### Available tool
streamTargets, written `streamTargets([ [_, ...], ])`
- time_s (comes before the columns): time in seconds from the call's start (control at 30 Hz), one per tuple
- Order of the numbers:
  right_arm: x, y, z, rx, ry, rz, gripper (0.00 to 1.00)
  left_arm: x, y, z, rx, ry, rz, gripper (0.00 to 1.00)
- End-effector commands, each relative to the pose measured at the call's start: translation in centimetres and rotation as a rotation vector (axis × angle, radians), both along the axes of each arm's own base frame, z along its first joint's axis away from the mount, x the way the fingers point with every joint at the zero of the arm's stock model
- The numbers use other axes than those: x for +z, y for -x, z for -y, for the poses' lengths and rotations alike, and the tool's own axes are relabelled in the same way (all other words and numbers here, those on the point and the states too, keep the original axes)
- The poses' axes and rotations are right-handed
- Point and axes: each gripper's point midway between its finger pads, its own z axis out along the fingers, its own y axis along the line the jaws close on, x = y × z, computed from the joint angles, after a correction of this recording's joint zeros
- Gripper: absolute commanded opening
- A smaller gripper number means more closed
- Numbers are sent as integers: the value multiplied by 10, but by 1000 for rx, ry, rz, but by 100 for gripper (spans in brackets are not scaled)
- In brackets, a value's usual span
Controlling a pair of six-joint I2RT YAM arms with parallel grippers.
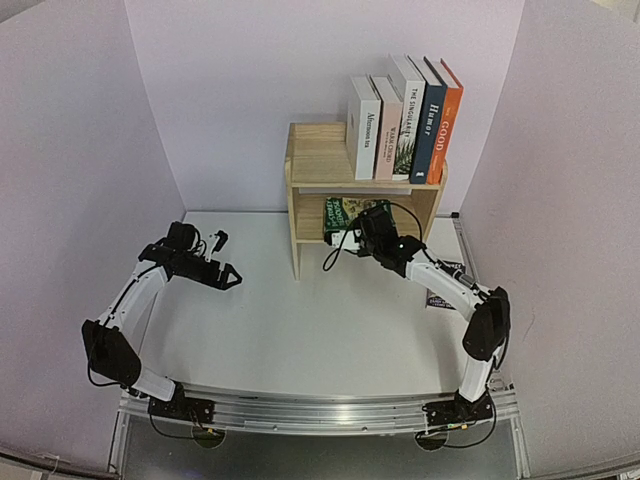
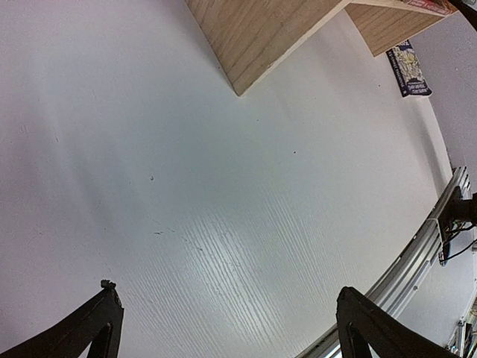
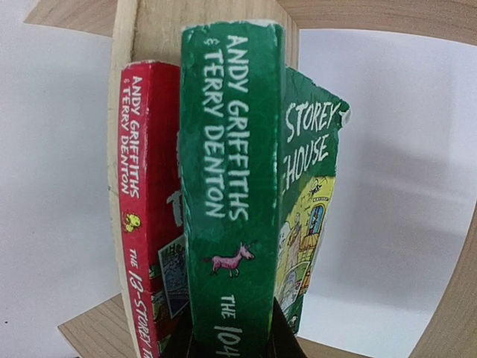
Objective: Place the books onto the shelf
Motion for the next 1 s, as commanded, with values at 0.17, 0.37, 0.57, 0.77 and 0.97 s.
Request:
streamTargets([
  [0.17, 16, -1, 4, -16, -39, -9, 39, 10, 0, 3, -17, 23, 37, 100],
  [0.37, 18, 7, 6, -7, -41, -37, 76, 10, 1, 5, -27, 28, 34, 100],
  [0.57, 17, 18, 9, 0, -43, -94, 91, 9, 2, 5, -31, 32, 32, 100],
  [0.77, 24, 26, 7, -6, -104, -152, 81, 7, 3, 5, -31, 33, 26, 100],
  [0.97, 21, 31, 3, -4, -136, -195, 67, 8, 4, 5, -34, 33, 28, 100],
])
